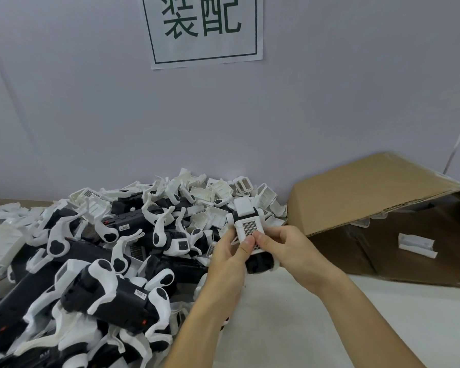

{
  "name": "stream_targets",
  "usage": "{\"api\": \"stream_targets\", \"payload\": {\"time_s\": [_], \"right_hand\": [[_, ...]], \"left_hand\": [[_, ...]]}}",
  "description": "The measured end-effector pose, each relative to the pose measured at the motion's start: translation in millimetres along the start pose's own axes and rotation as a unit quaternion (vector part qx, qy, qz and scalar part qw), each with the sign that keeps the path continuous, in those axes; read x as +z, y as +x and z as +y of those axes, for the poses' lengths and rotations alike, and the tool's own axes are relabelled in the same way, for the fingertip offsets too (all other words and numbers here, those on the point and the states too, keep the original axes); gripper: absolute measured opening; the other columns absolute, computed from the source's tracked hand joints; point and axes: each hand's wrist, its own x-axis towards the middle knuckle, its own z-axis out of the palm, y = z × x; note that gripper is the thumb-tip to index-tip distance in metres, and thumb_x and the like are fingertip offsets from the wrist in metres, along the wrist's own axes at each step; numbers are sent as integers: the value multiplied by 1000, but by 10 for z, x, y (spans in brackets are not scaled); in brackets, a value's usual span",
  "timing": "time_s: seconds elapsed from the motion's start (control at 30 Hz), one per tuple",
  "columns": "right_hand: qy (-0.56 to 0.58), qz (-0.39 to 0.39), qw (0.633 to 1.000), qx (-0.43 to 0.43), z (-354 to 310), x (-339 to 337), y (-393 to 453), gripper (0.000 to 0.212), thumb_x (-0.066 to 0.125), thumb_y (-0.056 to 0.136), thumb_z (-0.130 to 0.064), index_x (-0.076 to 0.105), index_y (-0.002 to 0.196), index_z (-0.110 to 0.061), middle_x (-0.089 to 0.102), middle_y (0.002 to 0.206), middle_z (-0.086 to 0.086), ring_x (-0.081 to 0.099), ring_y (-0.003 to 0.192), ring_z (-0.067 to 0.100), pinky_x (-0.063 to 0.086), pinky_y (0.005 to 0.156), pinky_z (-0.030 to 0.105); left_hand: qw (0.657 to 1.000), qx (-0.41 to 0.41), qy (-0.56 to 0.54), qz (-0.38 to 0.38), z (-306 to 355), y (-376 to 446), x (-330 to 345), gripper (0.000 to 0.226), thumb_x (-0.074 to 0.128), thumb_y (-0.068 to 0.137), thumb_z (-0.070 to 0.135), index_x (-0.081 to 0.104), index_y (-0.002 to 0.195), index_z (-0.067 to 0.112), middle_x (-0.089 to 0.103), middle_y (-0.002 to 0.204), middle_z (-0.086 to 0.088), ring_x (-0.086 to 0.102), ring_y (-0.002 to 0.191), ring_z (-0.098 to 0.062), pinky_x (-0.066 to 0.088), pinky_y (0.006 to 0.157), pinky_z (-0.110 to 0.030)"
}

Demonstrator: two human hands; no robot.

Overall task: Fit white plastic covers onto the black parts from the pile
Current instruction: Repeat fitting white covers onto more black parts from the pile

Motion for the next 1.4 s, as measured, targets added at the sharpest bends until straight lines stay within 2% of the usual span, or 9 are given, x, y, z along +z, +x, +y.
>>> {"api": "stream_targets", "payload": {"time_s": [0.17, 0.4, 0.57, 0.73, 0.9, 1.07, 1.17, 1.27, 1.4], "right_hand": [[56, -3, 997, 49, -94, -14, -42, 48, 62, 82, -50, 76, 106, -10, 77, 103, 8, 74, 96, 20, 59, 78, 31], [20, 84, 996, -37, -17, 112, 9, 36, 66, 87, -39, 80, 94, -6, 79, 90, 7, 76, 89, 20, 61, 78, 29], [-95, 104, 987, -72, -75, 121, -2, 51, 57, 82, -61, 80, 89, -16, 78, 85, -3, 74, 85, 12, 60, 81, 34], [-312, 109, 943, -44, -133, 87, -6, 88, 53, 65, -89, 57, 127, -27, 59, 121, -10, 60, 106, 7, 53, 94, 34], [-333, 70, 937, -79, -13, 196, -11, 74, 69, 75, -62, 43, 139, -35, 56, 131, -15, 55, 119, 10, 51, 99, 36], [-234, 206, 942, -121, -45, 53, 6, 26, 71, 84, -39, 60, 104, -29, 67, 95, -13, 62, 81, -1, 48, 67, 11], [-155, 234, 951, -129, -98, -162, -11, 4, 63, 92, -34, 65, 90, -30, 68, 78, -11, 66, 72, 6, 52, 65, 21], [-115, 181, 969, -126, -129, -359, -53, 28, 55, 97, -37, 68, 72, -32, 63, 62, -15, 62, 55, 14, 46, 51, 25], [-6, 65, 997, -38, -110, -444, -55, 56, 55, 77, -61, 72, 104, -15, 70, 82, 16, 63, 55, 30, 46, 55, 36]], "left_hand": [[999, -3, -54, -6, 32, 0, 16, 43, 61, 85, 28, 65, 123, 7, 72, 113, -20, 69, 107, -35, 57, 91, -52], [998, 48, -21, 33, -3, 17, 1, 41, 60, 85, 40, 72, 110, 10, 75, 101, -17, 73, 93, -30, 61, 71, -37], [996, 58, -53, 38, 42, 2, 23, 49, 64, 79, 46, 74, 110, 9, 76, 101, -17, 74, 93, -28, 60, 66, -30], [984, 23, -170, 38, 102, -3, 21, 58, 52, 88, 48, 61, 127, 5, 71, 116, -21, 70, 107, -34, 61, 79, -36], [979, 5, -203, 4, 103, 23, 20, 57, 49, 88, 49, 61, 129, 11, 69, 125, -16, 67, 116, -28, 56, 88, -39], [983, 41, -170, 56, 85, 47, -47, 48, 55, 89, 40, 68, 117, 3, 72, 116, -13, 68, 111, -22, 55, 92, -36], [988, 49, -104, 105, 66, 52, -48, 26, 56, 99, 19, 74, 83, 10, 72, 87, -4, 66, 82, -17, 55, 71, -28], [986, 62, -66, 139, 63, 62, -56, 13, 60, 96, 15, 68, 87, 19, 61, 84, 2, 56, 77, -12, 49, 67, -27], [991, 79, -83, 67, 72, 33, -41, 21, 65, 93, 34, 69, 113, 36, 70, 110, 5, 67, 101, -15, 56, 84, -33]]}}
